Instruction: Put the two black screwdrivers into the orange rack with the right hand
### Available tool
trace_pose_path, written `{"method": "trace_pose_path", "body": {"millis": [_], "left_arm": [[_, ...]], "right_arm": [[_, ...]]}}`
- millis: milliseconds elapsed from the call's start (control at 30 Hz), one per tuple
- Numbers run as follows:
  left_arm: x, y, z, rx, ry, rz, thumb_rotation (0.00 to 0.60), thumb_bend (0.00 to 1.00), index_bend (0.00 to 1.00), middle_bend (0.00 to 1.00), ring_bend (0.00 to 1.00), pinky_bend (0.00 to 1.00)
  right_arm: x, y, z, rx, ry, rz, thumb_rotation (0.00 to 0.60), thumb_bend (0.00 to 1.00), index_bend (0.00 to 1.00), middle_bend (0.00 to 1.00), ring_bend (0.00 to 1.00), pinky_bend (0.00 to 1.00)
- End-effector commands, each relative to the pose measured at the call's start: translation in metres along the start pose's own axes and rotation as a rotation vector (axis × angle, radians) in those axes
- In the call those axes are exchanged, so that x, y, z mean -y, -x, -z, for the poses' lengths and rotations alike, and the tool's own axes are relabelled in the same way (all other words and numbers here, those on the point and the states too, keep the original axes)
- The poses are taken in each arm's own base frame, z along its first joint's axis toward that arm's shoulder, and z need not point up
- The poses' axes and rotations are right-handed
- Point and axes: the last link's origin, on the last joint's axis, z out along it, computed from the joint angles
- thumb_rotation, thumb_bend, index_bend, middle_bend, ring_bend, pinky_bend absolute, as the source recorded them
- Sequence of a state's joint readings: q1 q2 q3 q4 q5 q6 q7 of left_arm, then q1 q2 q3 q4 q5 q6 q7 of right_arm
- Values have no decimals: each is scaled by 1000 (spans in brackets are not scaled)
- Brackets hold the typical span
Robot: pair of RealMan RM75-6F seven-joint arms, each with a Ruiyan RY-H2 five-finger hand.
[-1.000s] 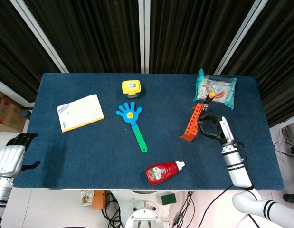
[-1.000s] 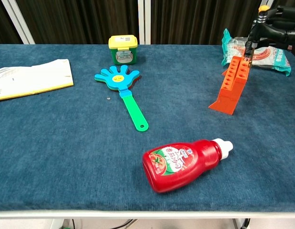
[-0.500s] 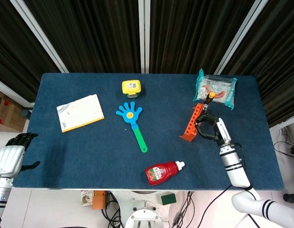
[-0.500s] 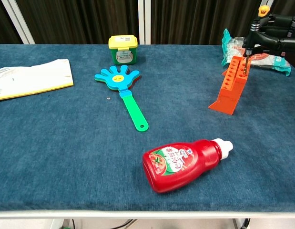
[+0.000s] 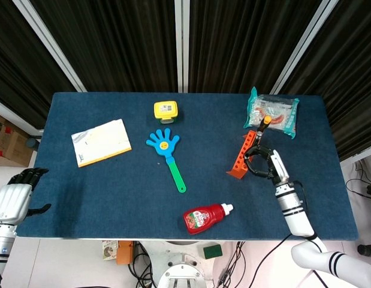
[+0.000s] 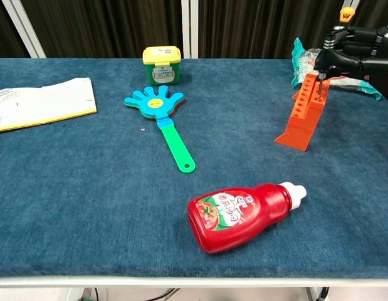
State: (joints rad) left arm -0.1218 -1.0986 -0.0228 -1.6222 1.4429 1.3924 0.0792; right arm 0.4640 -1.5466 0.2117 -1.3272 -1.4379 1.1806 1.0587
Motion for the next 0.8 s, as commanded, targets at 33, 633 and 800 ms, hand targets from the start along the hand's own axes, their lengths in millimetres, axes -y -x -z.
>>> {"method": "trace_pose_path", "body": {"millis": [33, 633, 800], "left_arm": [[0, 0, 0, -2, 0, 1, 600, 13, 184, 203, 143, 260], [0, 0, 1, 0, 6, -2, 600, 13, 183, 203, 143, 260], [-1, 0, 1, 0, 6, -4, 600, 13, 183, 203, 142, 260]], "right_arm": [[0, -1, 0, -2, -6, 13, 600, 421, 705, 483, 376, 385], [10, -9, 11, -15, -108, 47, 600, 118, 170, 415, 343, 358], [19, -18, 19, -33, -155, 39, 600, 136, 166, 415, 342, 358]]}}
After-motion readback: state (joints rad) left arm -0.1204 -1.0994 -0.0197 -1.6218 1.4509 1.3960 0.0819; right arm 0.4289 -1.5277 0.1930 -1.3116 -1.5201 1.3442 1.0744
